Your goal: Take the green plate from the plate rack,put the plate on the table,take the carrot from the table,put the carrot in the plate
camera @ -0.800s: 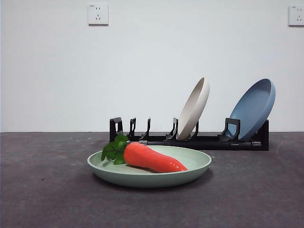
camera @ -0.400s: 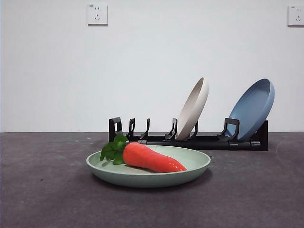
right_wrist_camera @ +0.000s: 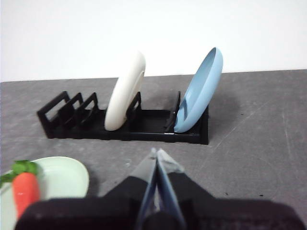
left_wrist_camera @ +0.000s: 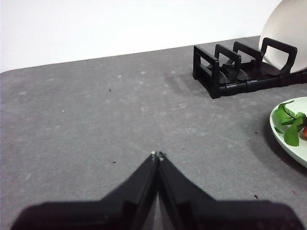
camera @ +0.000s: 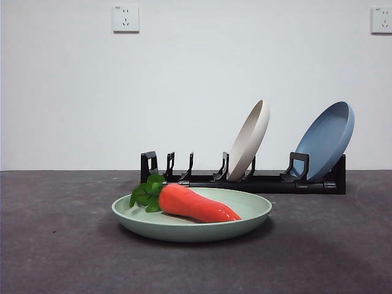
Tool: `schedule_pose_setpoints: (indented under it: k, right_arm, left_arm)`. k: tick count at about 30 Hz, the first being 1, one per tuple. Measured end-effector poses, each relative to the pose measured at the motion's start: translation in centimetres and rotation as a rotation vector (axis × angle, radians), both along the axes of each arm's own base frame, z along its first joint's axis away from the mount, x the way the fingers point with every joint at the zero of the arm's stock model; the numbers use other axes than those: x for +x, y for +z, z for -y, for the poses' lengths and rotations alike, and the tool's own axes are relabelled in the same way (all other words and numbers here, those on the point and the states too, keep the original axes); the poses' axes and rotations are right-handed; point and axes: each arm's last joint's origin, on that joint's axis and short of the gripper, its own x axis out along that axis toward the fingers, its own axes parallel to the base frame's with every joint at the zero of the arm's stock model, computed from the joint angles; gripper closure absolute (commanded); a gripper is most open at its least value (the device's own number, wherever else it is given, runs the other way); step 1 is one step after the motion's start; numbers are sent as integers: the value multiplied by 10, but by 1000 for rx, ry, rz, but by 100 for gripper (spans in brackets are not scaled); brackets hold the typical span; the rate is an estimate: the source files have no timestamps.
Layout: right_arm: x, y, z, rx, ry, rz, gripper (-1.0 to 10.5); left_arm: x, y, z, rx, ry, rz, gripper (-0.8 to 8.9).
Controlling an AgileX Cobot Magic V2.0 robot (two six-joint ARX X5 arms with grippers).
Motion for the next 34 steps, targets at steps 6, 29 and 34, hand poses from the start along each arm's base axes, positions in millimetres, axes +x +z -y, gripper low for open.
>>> schedule_pose_setpoints:
  k: [6,29,34]
  right_arm:
    - [10,-46,0,3,-1,23,946]
    - [15,-81,-1,55,-13,-56,946]
    - [15,-81,-1,58,-14,-57,946]
  left_arm:
    - [0,0,0,0,0,0,817]
    - [0,0,0,0,0,0,817]
    - [0,0,0,0,0,0,817]
